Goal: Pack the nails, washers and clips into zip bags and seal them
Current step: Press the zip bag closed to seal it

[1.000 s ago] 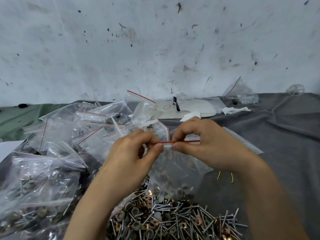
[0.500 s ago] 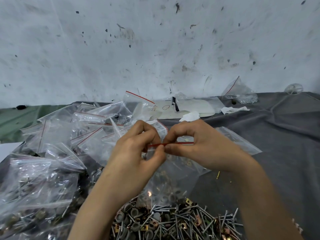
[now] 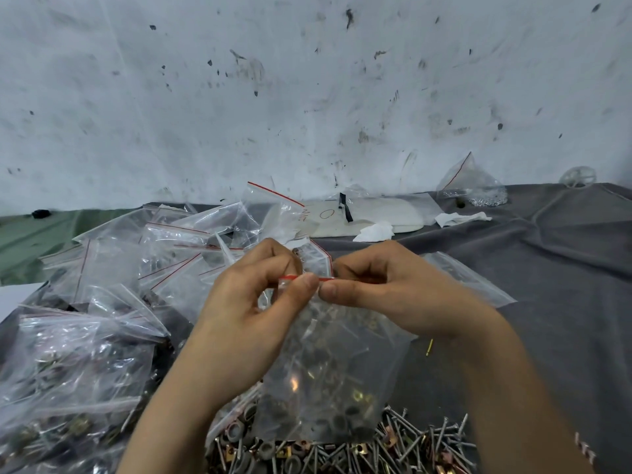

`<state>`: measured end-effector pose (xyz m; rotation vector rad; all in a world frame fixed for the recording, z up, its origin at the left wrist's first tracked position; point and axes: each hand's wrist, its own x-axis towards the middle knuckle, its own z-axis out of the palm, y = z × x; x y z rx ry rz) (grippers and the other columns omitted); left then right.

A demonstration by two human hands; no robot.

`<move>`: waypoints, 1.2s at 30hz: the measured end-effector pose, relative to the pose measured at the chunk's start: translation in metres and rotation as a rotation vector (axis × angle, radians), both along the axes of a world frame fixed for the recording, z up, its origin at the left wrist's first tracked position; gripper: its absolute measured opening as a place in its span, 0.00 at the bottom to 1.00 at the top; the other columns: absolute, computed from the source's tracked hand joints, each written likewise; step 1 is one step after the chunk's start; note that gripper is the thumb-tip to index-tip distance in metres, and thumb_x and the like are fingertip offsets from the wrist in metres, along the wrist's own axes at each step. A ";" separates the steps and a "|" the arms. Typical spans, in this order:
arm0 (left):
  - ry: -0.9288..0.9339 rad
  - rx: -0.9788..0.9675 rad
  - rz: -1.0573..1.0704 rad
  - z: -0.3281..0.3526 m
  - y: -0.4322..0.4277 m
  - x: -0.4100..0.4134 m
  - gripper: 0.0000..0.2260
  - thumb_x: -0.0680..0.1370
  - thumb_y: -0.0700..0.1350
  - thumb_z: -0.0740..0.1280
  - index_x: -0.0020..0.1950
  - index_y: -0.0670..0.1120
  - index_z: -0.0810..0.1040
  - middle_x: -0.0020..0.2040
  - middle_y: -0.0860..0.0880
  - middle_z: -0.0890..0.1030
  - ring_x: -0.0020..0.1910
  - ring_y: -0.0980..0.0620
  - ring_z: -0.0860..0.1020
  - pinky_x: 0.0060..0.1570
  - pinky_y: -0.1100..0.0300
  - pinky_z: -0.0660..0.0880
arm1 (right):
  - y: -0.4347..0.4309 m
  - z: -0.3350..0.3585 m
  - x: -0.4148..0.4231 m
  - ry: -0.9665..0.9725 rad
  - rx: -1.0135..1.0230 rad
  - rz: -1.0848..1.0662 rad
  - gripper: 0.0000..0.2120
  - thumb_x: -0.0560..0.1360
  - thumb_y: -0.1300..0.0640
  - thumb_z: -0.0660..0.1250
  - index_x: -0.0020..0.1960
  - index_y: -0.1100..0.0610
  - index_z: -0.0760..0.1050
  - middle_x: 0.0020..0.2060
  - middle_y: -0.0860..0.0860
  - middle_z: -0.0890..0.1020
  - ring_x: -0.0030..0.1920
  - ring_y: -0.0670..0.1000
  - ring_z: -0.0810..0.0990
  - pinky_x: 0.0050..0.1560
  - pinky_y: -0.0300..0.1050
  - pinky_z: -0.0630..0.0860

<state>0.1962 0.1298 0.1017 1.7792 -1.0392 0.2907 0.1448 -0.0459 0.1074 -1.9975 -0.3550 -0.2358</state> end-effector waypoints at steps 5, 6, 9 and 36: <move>-0.037 0.013 0.027 -0.001 0.001 0.002 0.18 0.73 0.57 0.61 0.32 0.43 0.69 0.35 0.51 0.70 0.36 0.54 0.70 0.37 0.62 0.65 | 0.002 -0.004 0.004 0.001 0.101 -0.010 0.25 0.68 0.45 0.71 0.26 0.54 0.60 0.27 0.52 0.57 0.29 0.50 0.56 0.32 0.44 0.55; -0.037 0.005 0.033 0.000 0.002 0.003 0.18 0.73 0.57 0.61 0.33 0.43 0.70 0.35 0.51 0.70 0.35 0.55 0.70 0.37 0.64 0.64 | 0.000 -0.005 0.004 0.012 0.112 -0.021 0.24 0.68 0.46 0.71 0.26 0.57 0.61 0.27 0.54 0.58 0.30 0.52 0.57 0.33 0.45 0.56; -0.049 -0.005 0.052 0.001 0.003 0.003 0.19 0.73 0.57 0.61 0.33 0.43 0.70 0.35 0.52 0.70 0.35 0.56 0.70 0.37 0.65 0.64 | -0.006 -0.006 0.004 0.036 0.104 -0.009 0.22 0.69 0.47 0.69 0.27 0.59 0.65 0.29 0.56 0.60 0.32 0.55 0.58 0.34 0.50 0.56; 0.059 -0.082 0.107 -0.001 0.008 0.004 0.24 0.70 0.60 0.61 0.37 0.38 0.74 0.37 0.39 0.77 0.38 0.46 0.73 0.36 0.65 0.66 | -0.026 -0.016 0.009 -0.035 0.296 -0.058 0.21 0.67 0.49 0.70 0.31 0.66 0.71 0.27 0.57 0.70 0.29 0.47 0.67 0.33 0.33 0.63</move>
